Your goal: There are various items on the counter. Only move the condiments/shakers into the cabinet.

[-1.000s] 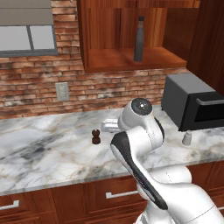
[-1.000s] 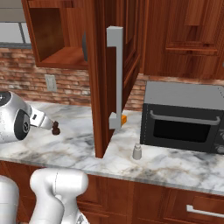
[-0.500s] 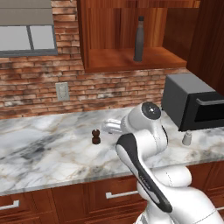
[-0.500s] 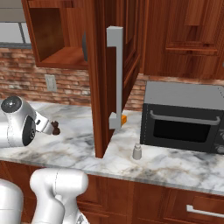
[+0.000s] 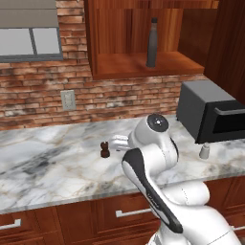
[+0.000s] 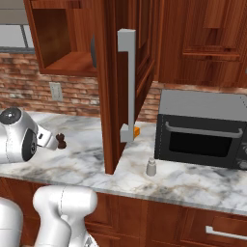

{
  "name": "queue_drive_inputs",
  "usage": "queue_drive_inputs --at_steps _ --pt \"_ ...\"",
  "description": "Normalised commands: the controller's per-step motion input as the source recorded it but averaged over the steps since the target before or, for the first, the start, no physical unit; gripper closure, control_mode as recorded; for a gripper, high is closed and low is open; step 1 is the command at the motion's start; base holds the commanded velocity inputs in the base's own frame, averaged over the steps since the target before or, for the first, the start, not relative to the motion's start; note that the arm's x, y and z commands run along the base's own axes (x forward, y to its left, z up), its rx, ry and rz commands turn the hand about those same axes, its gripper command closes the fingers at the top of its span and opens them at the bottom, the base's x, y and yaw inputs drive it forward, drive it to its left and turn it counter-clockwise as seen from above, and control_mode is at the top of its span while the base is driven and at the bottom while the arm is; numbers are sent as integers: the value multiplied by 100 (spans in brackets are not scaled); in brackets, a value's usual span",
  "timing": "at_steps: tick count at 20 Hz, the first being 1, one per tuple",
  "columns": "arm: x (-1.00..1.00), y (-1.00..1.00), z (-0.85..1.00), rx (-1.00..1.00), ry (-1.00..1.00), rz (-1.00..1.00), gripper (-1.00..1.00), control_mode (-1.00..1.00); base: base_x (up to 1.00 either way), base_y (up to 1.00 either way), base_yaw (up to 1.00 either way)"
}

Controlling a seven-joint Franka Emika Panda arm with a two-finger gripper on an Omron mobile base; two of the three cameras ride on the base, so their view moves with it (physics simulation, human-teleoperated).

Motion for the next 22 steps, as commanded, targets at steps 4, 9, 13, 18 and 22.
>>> queue_drive_inputs --at_steps 4,9,13,18,22 --pt "0 2 -25 -8 12 14 -100 -100 0 0 0" --pt "0 0 -7 -5 5 11 -100 -100 0 0 0" --pt "3 0 -12 -12 0 6 -100 -100 0 0 0" --pt "11 0 -6 -8 0 2 -100 -100 0 0 0" --pt "18 0 -4 0 0 1 -100 -100 0 0 0"
